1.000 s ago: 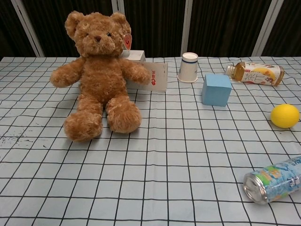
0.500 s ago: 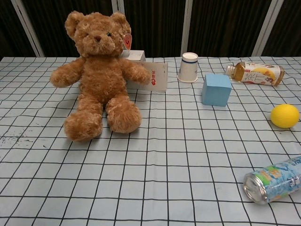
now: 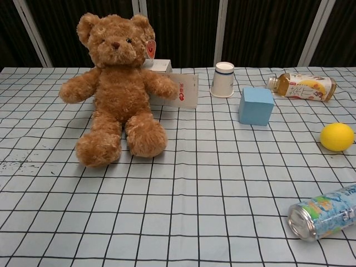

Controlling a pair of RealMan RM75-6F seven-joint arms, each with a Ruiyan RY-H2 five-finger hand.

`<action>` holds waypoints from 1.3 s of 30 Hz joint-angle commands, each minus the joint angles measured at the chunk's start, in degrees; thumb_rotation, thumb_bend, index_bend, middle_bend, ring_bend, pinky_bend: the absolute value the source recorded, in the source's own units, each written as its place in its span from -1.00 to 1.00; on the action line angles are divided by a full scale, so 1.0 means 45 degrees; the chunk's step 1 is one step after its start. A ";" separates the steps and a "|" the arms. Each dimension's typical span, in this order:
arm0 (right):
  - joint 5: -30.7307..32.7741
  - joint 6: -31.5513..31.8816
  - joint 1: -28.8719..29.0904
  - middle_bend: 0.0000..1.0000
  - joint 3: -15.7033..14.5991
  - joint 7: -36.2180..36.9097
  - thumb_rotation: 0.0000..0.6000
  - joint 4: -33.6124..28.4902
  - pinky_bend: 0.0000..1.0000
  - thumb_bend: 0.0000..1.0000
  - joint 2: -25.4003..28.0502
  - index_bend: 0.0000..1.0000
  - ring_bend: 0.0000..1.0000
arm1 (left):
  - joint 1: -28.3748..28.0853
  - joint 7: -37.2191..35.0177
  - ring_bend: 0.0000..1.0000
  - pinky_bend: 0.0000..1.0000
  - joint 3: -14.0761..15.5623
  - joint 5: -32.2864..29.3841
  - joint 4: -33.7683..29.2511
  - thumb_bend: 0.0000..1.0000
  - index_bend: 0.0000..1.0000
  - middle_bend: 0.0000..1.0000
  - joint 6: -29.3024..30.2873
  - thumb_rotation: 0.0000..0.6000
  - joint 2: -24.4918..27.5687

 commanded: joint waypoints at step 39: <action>0.0316 -0.0587 0.0226 -0.96 -0.0030 0.0063 1.00 -0.0011 -1.00 -0.74 0.0005 -0.89 -1.00 | -0.6226 -1.0800 -1.00 -0.85 -0.1087 0.0279 0.7920 -0.61 -0.62 -0.69 -0.8350 1.00 -0.5001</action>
